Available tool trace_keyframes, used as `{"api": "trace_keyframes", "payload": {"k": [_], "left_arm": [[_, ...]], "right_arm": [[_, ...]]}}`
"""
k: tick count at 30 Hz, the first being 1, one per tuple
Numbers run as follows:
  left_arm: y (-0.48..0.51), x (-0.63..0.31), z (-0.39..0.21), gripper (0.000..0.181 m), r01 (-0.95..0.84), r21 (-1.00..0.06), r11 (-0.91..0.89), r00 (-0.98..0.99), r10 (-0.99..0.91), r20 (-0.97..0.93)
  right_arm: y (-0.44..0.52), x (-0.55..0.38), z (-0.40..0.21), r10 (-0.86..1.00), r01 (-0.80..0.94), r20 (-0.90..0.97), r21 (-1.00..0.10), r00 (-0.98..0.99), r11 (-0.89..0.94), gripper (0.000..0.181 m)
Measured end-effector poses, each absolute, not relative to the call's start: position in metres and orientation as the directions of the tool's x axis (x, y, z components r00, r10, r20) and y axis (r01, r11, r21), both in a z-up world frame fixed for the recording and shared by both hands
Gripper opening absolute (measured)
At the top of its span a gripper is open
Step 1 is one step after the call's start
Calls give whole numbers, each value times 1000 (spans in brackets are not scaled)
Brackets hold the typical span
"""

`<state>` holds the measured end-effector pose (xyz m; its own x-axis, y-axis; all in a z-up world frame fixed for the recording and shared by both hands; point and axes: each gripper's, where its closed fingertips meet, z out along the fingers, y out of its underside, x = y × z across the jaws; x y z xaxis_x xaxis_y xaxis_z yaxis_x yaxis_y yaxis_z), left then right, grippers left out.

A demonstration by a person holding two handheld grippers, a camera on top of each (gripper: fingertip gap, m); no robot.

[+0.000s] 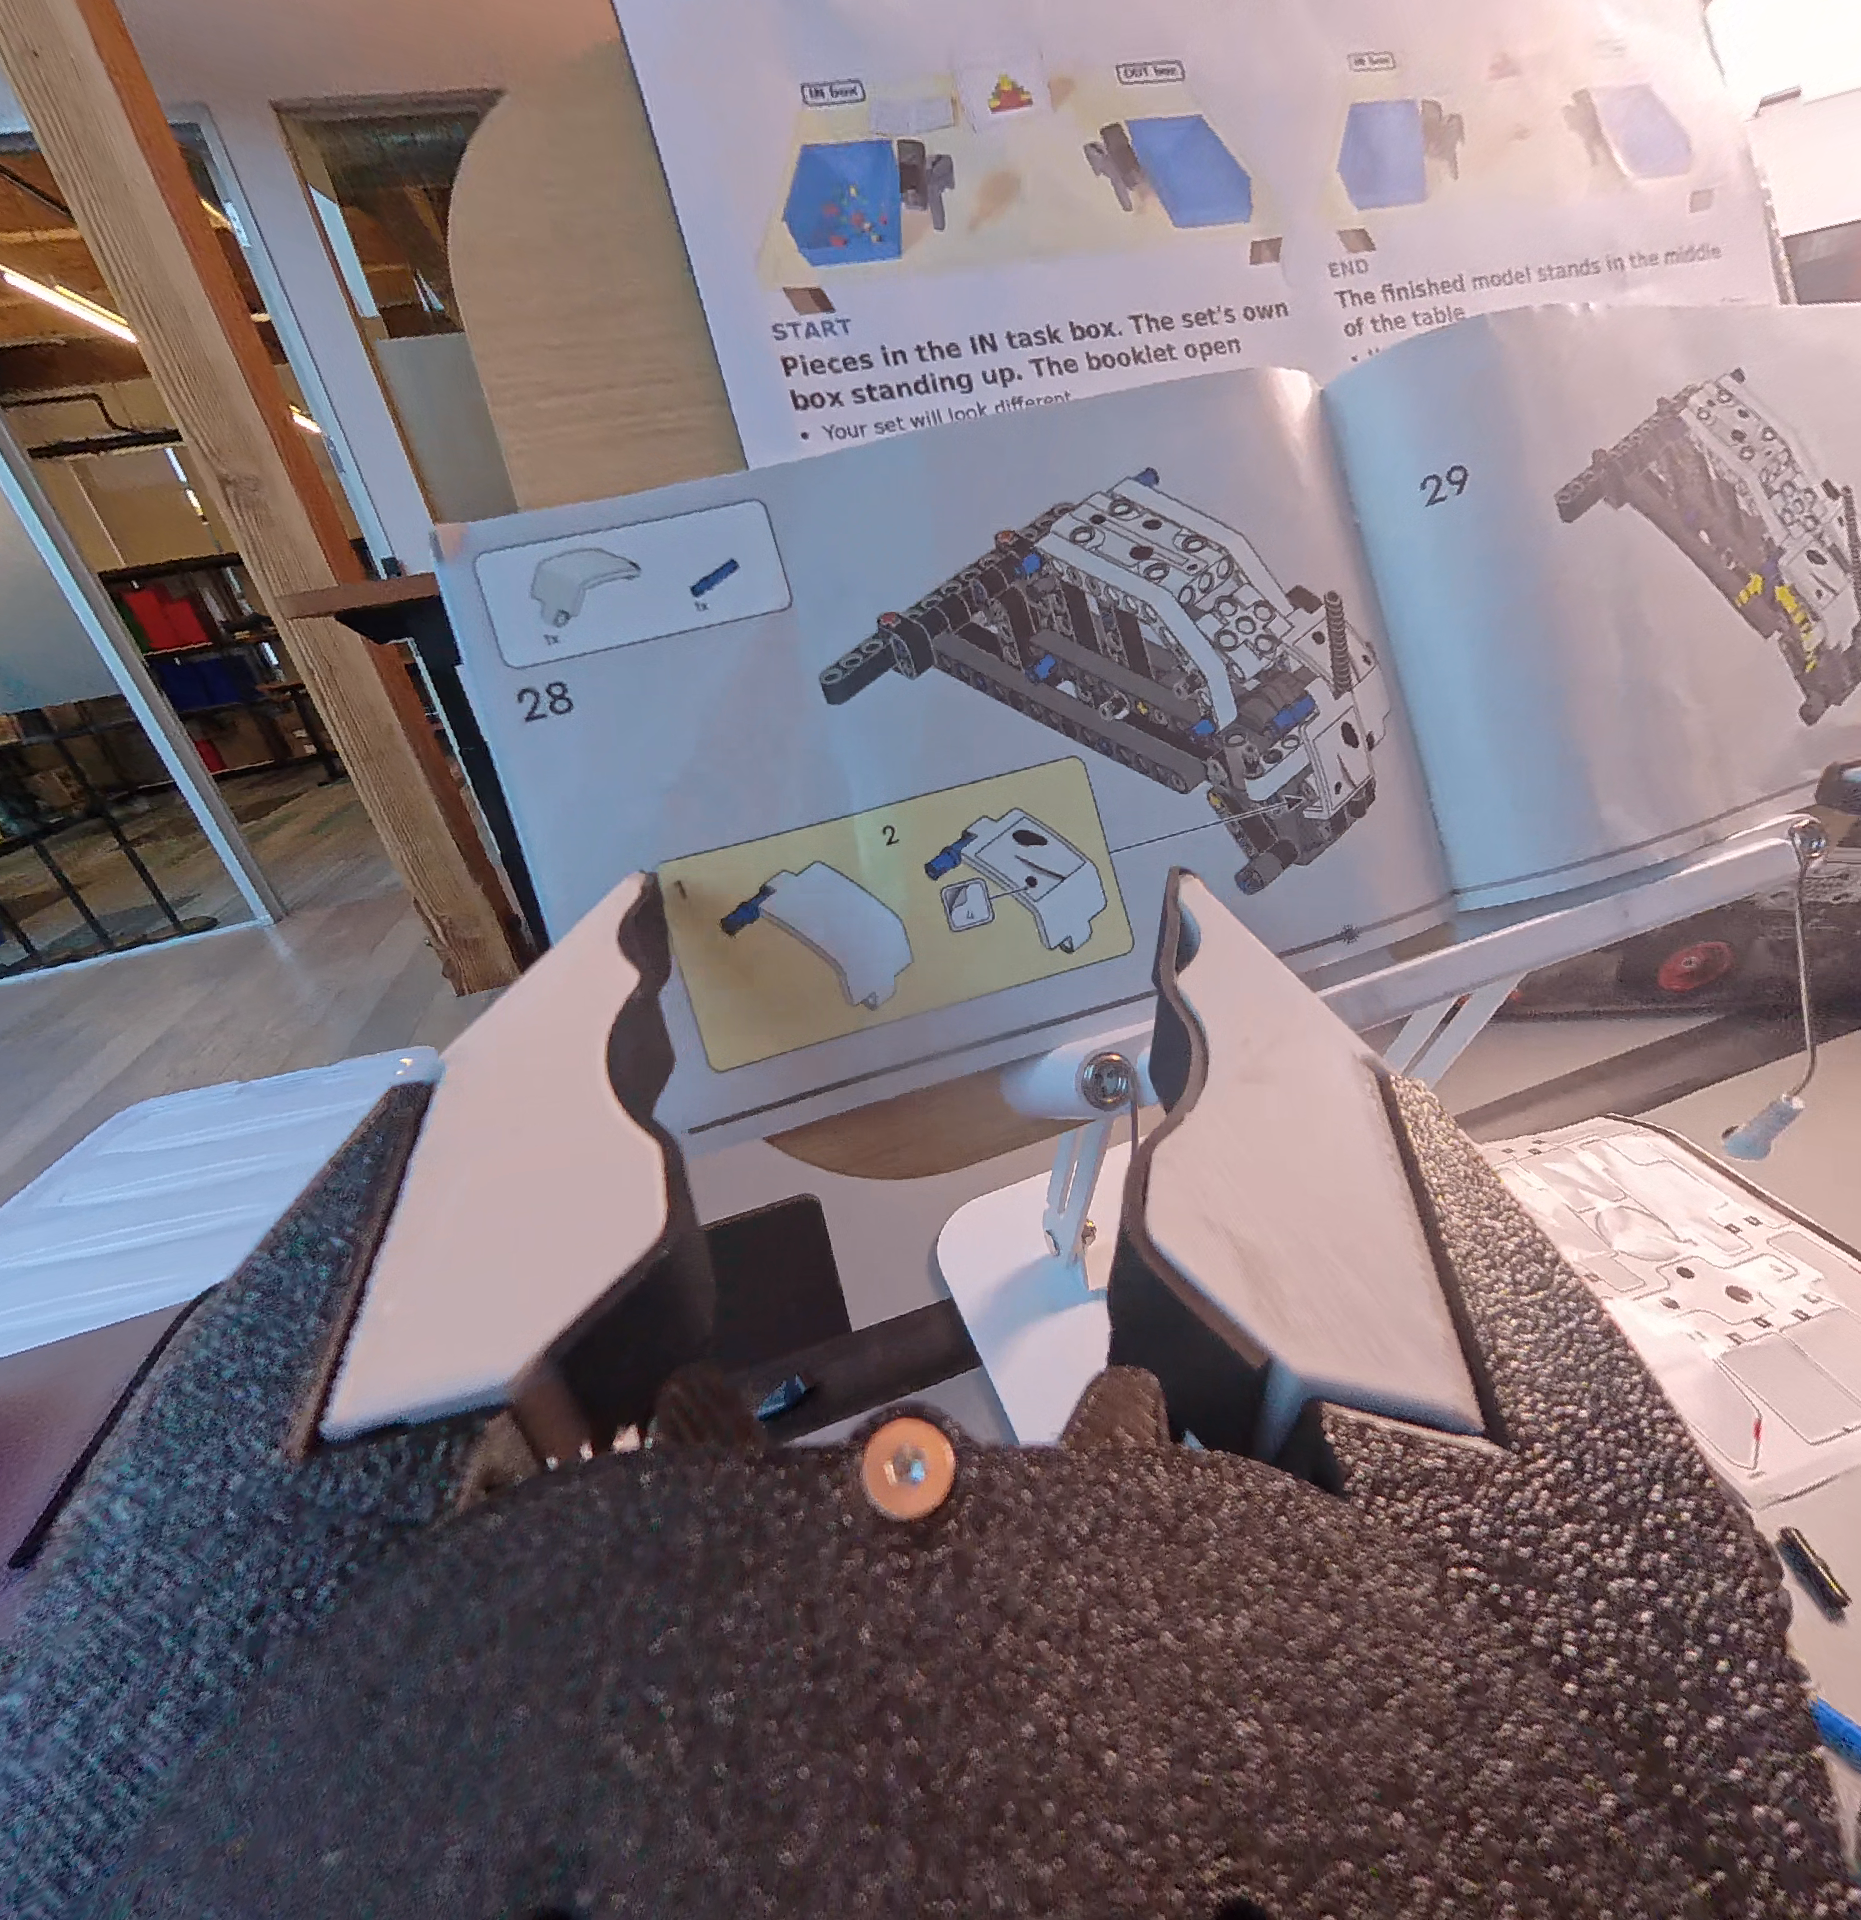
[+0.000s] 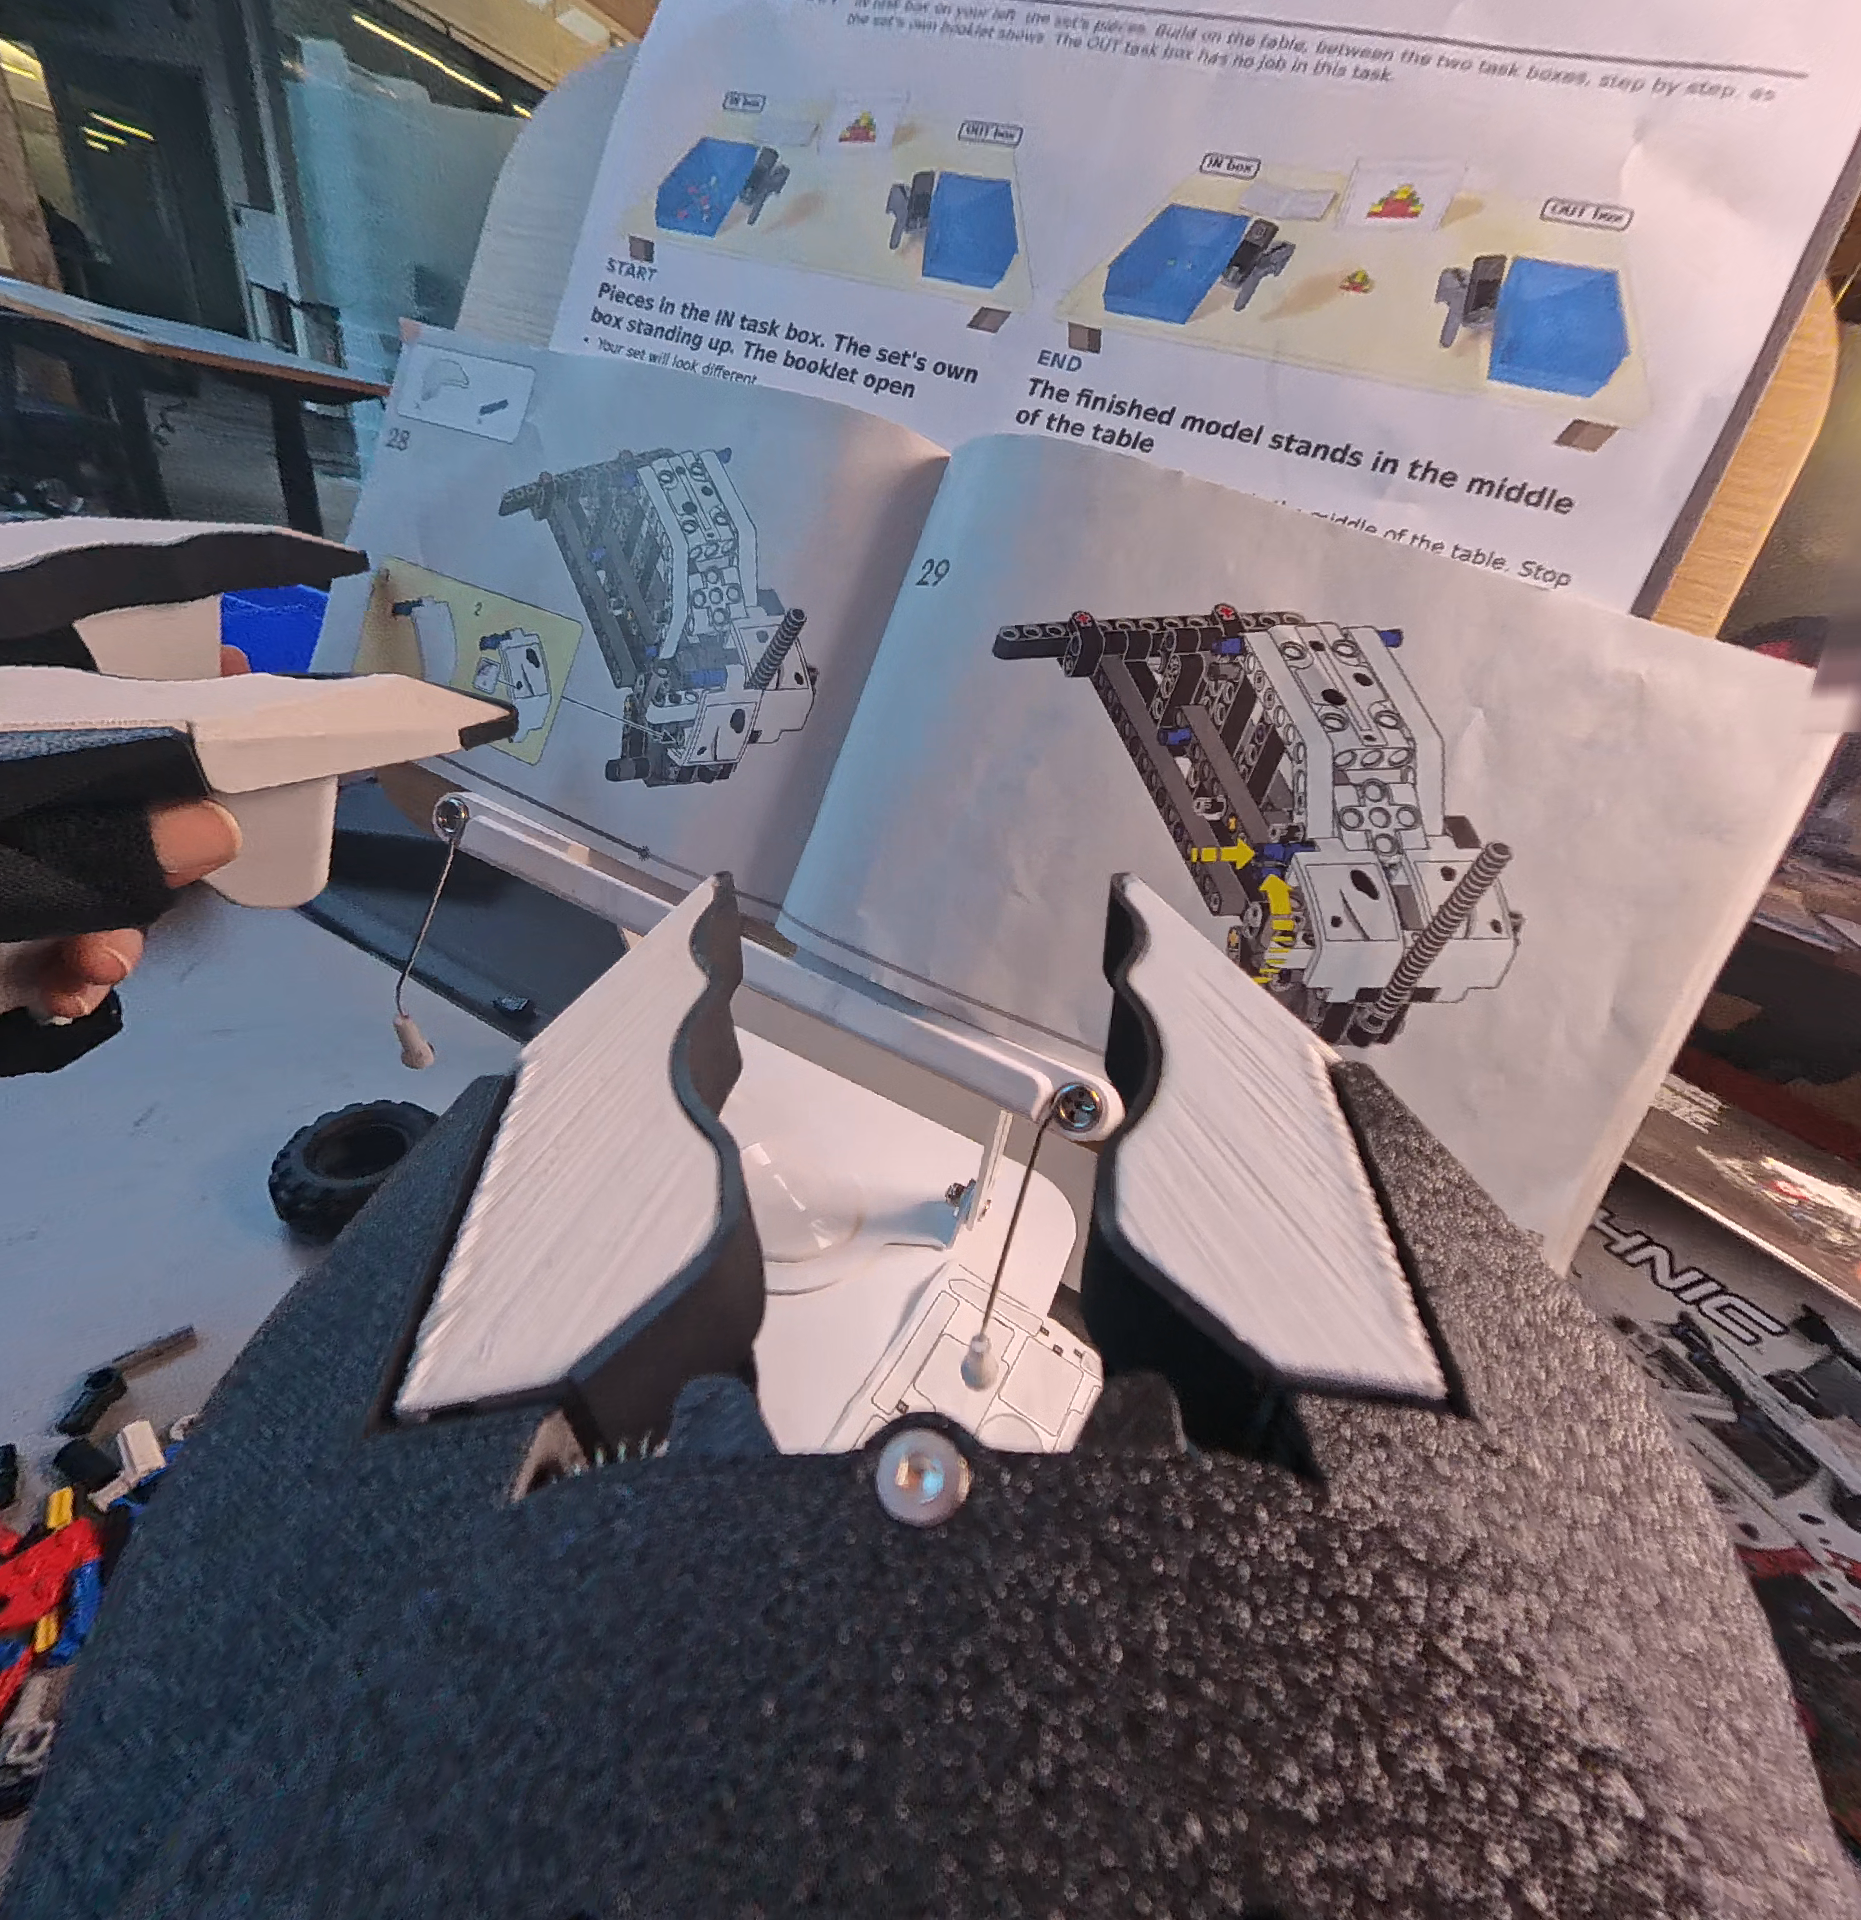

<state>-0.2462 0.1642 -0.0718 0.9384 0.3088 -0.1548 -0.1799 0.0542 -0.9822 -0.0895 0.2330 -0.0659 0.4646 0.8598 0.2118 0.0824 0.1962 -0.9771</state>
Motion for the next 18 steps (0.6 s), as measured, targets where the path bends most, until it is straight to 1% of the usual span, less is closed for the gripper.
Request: {"api": "trace_keyframes", "payload": {"k": [4, 7, 18], "left_arm": [[167, -251, -83, 91, -223, -975, 20, 923, 325, -204], [167, -253, -84, 84, -245, -969, 15, 913, 340, -226], [166, -249, -86, 57, -284, -959, 9, 901, 346, -263]], "right_arm": [[233, -90, -81, 867, 93, 205, -979, 453, 183, 72], [235, -86, -91, 866, 113, 212, -977, 453, 180, 72], [233, -84, -94, 877, 96, 183, -983, 445, 156, 70]]}}
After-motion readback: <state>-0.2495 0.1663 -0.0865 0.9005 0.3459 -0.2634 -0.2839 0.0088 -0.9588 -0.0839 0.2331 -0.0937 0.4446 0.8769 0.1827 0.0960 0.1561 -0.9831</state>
